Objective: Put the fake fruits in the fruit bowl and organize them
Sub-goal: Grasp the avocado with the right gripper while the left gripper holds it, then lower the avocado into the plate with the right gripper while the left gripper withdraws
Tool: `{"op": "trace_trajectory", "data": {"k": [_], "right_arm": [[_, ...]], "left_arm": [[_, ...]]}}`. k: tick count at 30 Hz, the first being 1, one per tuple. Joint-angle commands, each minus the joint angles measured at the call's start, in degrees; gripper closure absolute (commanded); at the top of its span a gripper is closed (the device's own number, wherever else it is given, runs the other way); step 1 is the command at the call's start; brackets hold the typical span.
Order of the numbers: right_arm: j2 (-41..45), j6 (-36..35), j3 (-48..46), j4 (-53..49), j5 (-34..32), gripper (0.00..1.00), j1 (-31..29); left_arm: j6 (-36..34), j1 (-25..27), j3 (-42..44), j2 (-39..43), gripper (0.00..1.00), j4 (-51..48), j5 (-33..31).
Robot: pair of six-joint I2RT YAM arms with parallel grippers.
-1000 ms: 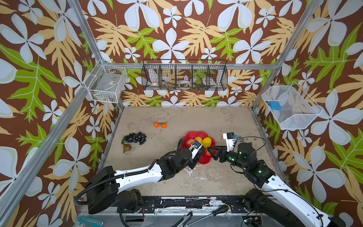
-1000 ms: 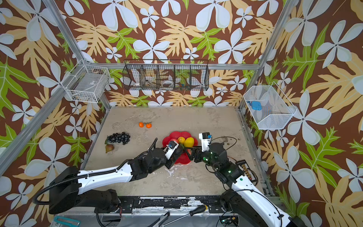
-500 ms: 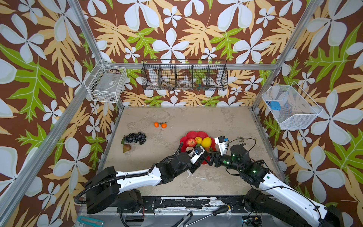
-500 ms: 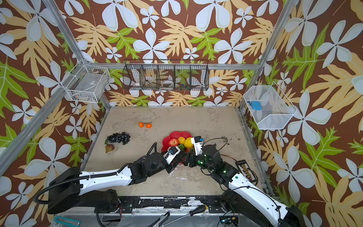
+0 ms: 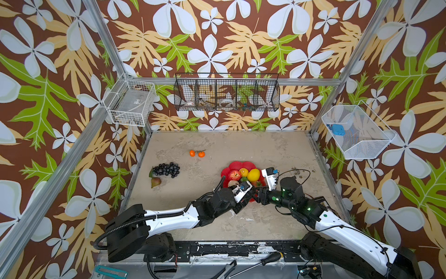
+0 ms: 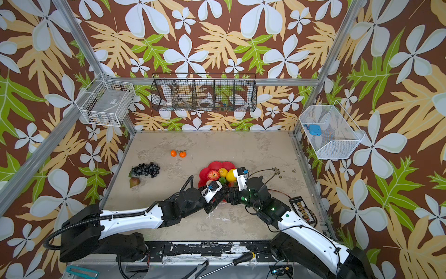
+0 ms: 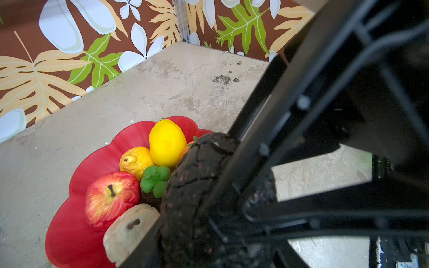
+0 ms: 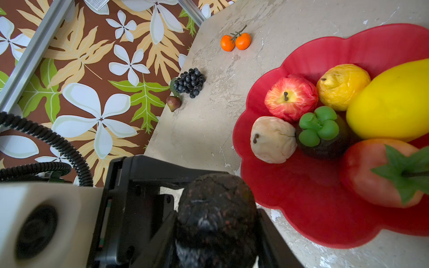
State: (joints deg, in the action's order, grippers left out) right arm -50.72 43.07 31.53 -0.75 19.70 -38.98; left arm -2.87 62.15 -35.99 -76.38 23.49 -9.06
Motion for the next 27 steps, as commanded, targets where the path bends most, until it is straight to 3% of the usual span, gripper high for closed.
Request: {"op": "trace_trajectory", "data": {"k": [1,4,7,9,13,16,21,27], "right_arm": [[-0.2,-0.3,0.5,1.7,0.9,0.56,-0.1],[-0.1,-0.7,1.1,0.8,-0.7,0.57,0.0],[-0.2,-2.9,3.1,-3.0,-5.9,0.56,-0.1],[-0.7,-5.2,4.7,-5.8,-10.2,0.56,-0.1],[-2.5,-9.2,6.0,-8.4,-16.8,0.56,-0.1],[-4.6,-11.6,6.5,-9.1,-19.4,0.56,-0.1],[-8.9,-14.3,7.5,-9.6,-20.9,0.57,-0.3],[-13.1,-15.8,8.5,-10.0,-24.2,0.57,-2.3]], "left_arm": [[0.3,0.1,0.1,0.4,0.35,2.0,-0.7],[0.3,0.1,1.7,1.6,0.19,3.2,-0.7],[0.3,0.1,5.3,4.6,0.1,6.8,-1.9],[0.8,0.1,9.1,7.9,0.08,10.3,-4.1],[3.1,-0.1,18.0,17.9,0.05,17.7,-15.1],[4.7,-1.1,21.7,24.6,0.04,18.0,-22.2],[4.6,-3.6,24.5,31.8,0.04,15.1,-24.6],[3.3,-3.7,26.2,32.7,0.04,16.0,-27.3]]}}
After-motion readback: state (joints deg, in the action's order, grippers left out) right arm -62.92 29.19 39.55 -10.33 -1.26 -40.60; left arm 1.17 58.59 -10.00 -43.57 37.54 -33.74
